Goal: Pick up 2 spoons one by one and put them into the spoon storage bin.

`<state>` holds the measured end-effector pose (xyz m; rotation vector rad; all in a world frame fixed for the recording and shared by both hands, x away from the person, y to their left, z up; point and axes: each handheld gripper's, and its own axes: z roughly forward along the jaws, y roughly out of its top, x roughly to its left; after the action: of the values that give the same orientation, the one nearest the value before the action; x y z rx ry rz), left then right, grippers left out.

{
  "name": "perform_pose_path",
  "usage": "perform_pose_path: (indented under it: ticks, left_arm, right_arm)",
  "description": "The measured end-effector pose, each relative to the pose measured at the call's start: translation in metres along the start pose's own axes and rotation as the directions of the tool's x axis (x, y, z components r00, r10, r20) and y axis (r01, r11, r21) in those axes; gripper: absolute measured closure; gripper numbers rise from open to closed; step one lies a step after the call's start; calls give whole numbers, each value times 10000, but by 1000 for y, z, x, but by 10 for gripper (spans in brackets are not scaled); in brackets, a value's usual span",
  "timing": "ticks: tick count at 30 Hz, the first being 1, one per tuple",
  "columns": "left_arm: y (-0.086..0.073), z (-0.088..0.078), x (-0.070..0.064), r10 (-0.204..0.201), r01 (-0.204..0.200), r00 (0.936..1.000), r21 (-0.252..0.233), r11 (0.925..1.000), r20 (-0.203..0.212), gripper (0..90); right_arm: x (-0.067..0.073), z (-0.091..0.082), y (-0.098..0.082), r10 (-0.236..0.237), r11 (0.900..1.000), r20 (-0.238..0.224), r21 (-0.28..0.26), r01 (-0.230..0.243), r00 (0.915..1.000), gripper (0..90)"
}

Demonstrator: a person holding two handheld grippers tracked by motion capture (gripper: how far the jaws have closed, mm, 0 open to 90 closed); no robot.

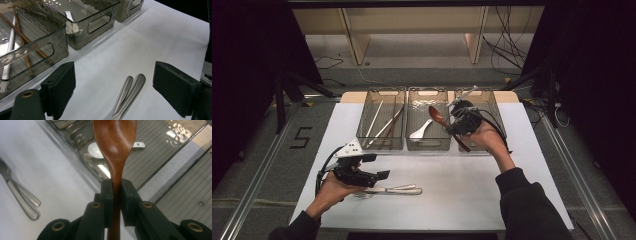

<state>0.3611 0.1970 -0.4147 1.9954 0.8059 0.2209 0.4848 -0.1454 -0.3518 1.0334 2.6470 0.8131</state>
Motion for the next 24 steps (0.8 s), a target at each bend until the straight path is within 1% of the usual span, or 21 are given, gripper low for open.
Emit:
perform_pose_path:
  ticks: [1, 2, 4, 6, 10, 11, 12, 16, 19, 21, 23, 24]
  left_arm:
    - [0, 0, 0, 1, -1, 10000, 2, 10000, 2, 179]
    - [0, 0, 0, 5, -5, 10000, -6, 10000, 5, 179]
    - [0, 0, 0, 3, -3, 10000, 1, 10000, 14, 179]
    - [0, 0, 0, -5, 5, 10000, 26, 10000, 5, 179]
    - [0, 0, 1, 16, -16, 10000, 57, 10000, -3, 179]
    - [0, 0, 0, 14, -14, 10000, 59, 10000, -1, 179]
    - [0, 0, 0, 16, -16, 10000, 58, 10000, 7, 179]
    - [0, 0, 0, -9, 9, 10000, 47, 10000, 29, 178]
    - [-1, 1, 0, -35, 35, 10000, 62, 10000, 53, 178]
    - [-1, 2, 0, 73, -74, 9999, 128, 9999, 98, 178]
    - [-1, 2, -1, 50, -51, 9999, 93, 9999, 98, 178]
    - [-1, 2, -1, 25, -26, 9999, 101, 9999, 103, 178]
  right_arm:
    - [-1, 2, 3, -13, 10000, 19, -9, 13, 10000, 822]
    - [-2, 3, 6, 110, 9999, 30, 4, -110, 9999, 822]
    - [-3, 6, 11, 125, 9999, 40, 22, -125, 9999, 822]
    - [-4, 9, 16, 245, 9997, 101, 36, -246, 9996, 822]
    - [-6, 13, 28, 318, 9995, 173, -72, -317, 9993, 821]
    - [-7, 14, 31, 254, 9997, 188, -12, -254, 9995, 821]
    - [-7, 16, 34, 337, 9994, 178, -17, -337, 9993, 821]
    - [-10, 21, 46, 361, 9993, 259, -26, -361, 9990, 821]
    - [-11, 25, 52, 542, 9985, 253, -6, -542, 9982, 821]
    - [-11, 27, 56, 557, 9984, 314, 36, -559, 9980, 821]
    - [-11, 31, 59, 495, 9988, 307, 42, -496, 9983, 821]
    - [-11, 32, 61, 579, 9983, 356, 42, -581, 9977, 821]
